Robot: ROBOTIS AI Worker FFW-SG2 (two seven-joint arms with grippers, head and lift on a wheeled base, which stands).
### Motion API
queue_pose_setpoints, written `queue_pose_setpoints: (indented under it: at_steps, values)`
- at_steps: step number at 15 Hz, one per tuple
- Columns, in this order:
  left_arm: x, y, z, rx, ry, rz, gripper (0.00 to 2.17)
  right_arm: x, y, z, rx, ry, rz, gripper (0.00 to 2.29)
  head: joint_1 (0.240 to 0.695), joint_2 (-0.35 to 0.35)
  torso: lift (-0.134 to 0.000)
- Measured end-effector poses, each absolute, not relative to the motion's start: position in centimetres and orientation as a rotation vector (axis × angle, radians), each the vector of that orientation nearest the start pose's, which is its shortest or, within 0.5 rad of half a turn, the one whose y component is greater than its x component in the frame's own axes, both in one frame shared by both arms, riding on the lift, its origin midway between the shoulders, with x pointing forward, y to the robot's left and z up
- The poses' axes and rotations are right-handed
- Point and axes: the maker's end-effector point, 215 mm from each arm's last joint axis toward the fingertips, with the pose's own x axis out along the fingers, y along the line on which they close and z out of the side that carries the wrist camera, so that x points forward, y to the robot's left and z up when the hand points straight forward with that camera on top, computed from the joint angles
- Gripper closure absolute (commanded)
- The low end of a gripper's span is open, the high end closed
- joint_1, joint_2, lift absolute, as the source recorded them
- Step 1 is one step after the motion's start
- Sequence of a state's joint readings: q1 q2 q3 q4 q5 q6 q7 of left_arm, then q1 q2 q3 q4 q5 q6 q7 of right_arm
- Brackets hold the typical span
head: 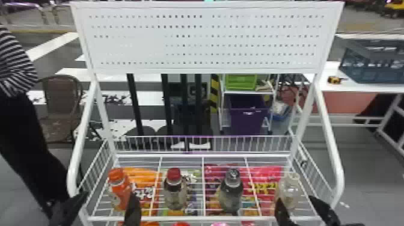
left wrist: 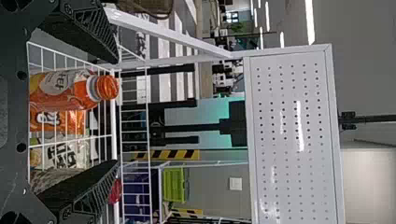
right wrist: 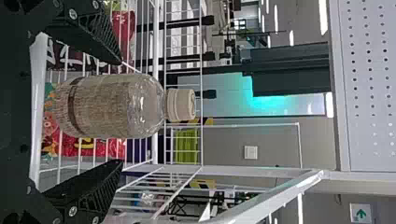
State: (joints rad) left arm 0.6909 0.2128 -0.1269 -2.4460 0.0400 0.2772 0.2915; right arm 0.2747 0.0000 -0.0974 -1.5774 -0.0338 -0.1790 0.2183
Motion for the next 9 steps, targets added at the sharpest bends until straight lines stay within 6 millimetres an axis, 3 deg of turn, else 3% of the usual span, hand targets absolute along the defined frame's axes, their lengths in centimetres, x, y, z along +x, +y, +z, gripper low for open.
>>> queue_pose_setpoints:
  at_steps: [5,9]
  values:
    - [39.2,21.9,-29.4,0.08,0.127,0.053,0.12,51.8,-22.8,-43.4,0.02,0.085,0.136,0.16,0.499,0.0,0.0]
    - [39.3,21.4,-29.8,0.079,0.134,0.045,0.12,52.7,-22.0,-43.2,0.016,0.088,0.149,0.94,0.499,0.0,0.0]
